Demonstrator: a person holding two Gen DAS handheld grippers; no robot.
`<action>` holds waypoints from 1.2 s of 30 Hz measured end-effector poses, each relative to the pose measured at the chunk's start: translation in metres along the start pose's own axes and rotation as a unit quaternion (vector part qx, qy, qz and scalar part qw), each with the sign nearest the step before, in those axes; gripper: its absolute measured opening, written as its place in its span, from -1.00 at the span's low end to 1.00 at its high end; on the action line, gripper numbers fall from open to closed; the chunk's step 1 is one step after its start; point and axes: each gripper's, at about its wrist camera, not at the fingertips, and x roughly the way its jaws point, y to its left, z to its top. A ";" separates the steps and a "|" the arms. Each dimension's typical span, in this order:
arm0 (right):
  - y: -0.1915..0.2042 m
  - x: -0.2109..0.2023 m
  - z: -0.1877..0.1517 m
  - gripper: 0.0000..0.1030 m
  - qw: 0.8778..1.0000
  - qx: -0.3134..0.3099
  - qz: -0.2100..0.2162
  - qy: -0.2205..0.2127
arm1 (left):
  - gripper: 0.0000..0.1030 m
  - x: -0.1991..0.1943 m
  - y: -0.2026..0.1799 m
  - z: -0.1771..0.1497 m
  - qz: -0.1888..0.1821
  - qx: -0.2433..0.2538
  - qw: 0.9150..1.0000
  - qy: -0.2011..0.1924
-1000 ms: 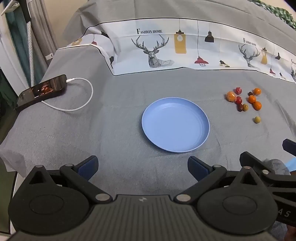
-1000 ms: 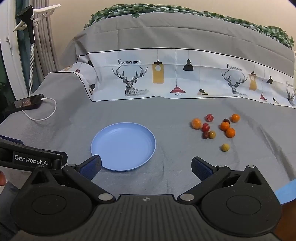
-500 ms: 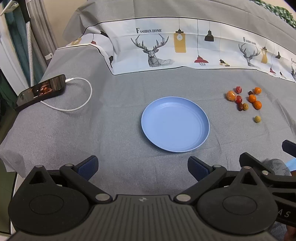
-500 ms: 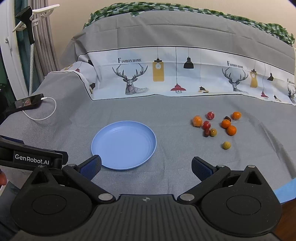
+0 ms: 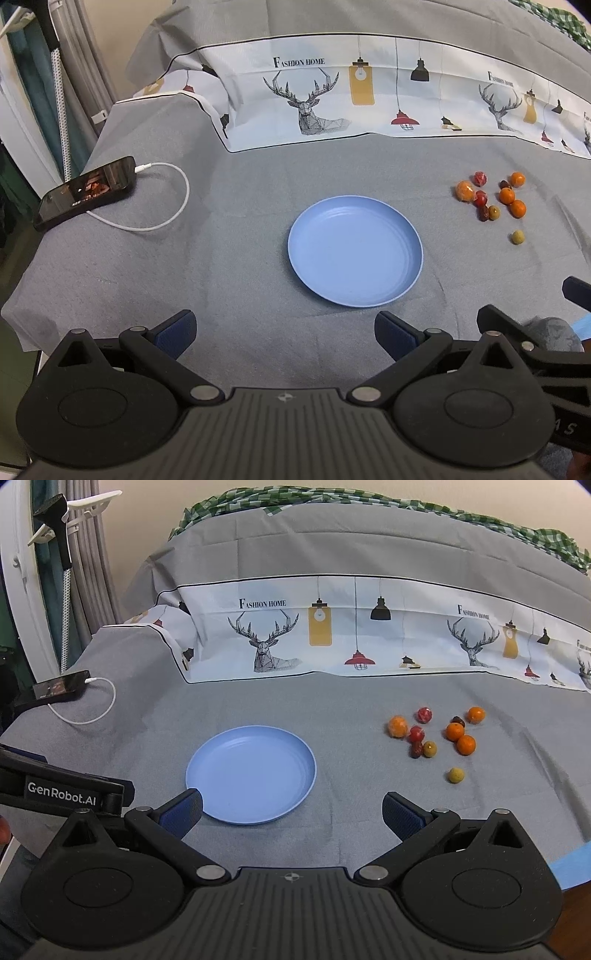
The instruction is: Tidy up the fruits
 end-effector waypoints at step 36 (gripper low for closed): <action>0.001 0.000 0.002 0.99 1.000 0.003 -0.005 0.002 | 0.99 0.005 -0.004 0.000 -0.005 0.004 1.000 0.007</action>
